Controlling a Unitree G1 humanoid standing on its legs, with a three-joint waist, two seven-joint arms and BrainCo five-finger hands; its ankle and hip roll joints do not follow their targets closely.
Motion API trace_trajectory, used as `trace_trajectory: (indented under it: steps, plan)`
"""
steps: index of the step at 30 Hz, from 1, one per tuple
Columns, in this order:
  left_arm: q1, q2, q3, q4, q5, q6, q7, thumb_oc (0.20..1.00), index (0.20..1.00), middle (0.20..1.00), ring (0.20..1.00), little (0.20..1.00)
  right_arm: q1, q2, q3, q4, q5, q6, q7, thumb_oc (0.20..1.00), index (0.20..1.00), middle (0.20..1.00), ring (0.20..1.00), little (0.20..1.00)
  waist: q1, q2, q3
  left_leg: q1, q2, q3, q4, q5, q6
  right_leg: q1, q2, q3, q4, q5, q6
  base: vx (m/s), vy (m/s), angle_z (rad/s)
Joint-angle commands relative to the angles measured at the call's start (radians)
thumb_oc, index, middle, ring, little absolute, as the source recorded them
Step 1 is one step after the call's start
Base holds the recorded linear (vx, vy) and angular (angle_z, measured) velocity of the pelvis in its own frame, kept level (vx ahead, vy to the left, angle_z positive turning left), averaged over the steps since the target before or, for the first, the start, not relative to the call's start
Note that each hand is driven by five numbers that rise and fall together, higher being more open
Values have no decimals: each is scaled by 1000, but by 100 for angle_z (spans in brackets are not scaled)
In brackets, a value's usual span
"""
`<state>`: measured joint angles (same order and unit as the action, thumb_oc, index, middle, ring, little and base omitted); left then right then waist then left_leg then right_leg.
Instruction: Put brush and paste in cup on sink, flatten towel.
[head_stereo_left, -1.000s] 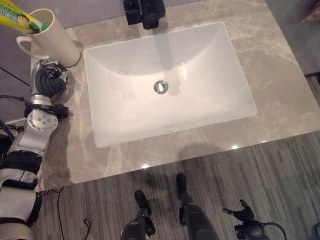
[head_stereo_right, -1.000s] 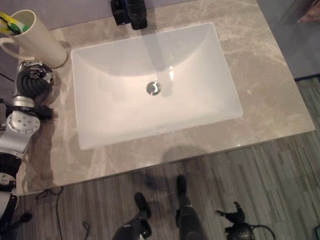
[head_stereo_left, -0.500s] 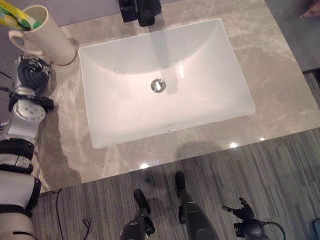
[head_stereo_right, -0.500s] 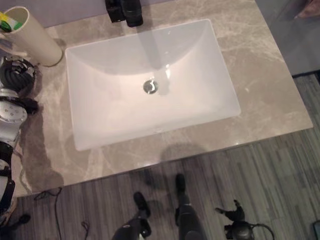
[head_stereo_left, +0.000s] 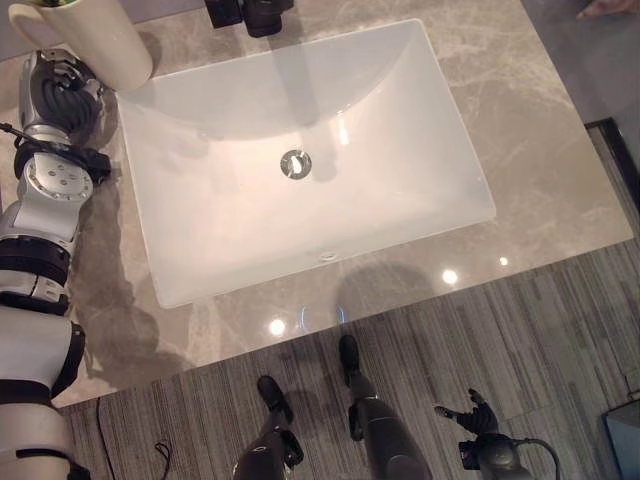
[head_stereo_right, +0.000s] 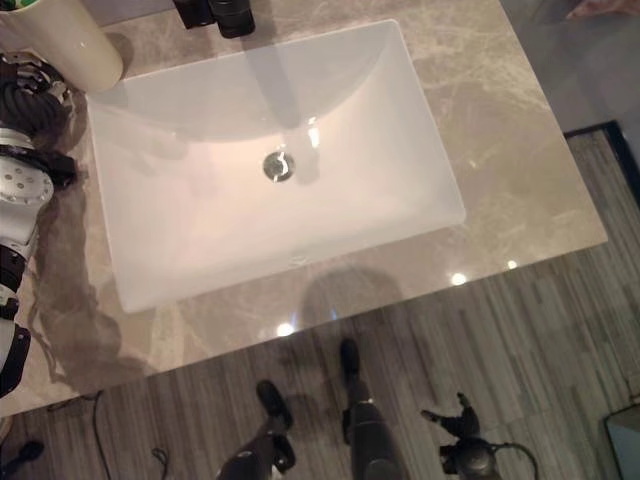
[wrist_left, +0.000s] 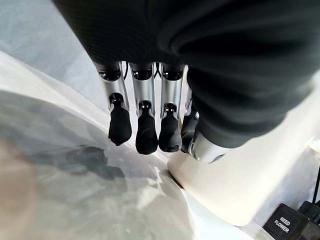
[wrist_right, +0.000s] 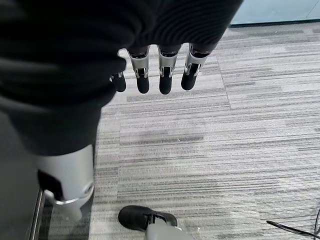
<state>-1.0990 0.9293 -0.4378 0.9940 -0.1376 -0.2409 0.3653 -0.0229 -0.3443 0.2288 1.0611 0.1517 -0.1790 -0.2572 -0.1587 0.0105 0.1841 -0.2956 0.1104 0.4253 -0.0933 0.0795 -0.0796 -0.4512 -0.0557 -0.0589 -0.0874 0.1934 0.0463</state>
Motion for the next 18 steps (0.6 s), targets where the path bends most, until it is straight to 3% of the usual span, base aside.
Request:
trace_trajectory:
  steps: [1, 12, 18]
  plan:
    - [-11, -45, 0, 74, 46, 12, 24, 200, 200, 200, 200, 200, 6, -34, 2, 17, 12, -4, -10, 1000, 1000, 1000, 1000, 1000, -4, 18, -3, 42, 106, -76, 6, 44, -115, 36, -92, -33, 0, 16, 131, -7, -13, -3]
    - [16, -87, 10, 79, 75, 34, -2, 200, 200, 200, 200, 200, 7, -37, -1, 58, 10, 8, 0, 1000, 1000, 1000, 1000, 1000, 3, 18, -14, 61, 103, -87, 6, 44, -110, 63, -91, -48, 0, 8, 127, 0, 0, 0]
    - [65, -85, 17, -18, 82, 19, -8, 200, 200, 200, 200, 200, 8, -30, -5, 85, 9, 15, 12, 1000, 1000, 1000, 1000, 1000, 15, 14, -15, 63, 94, -102, 6, 43, -102, 78, -97, -65, 0, 11, 127, -41, -4, 3]
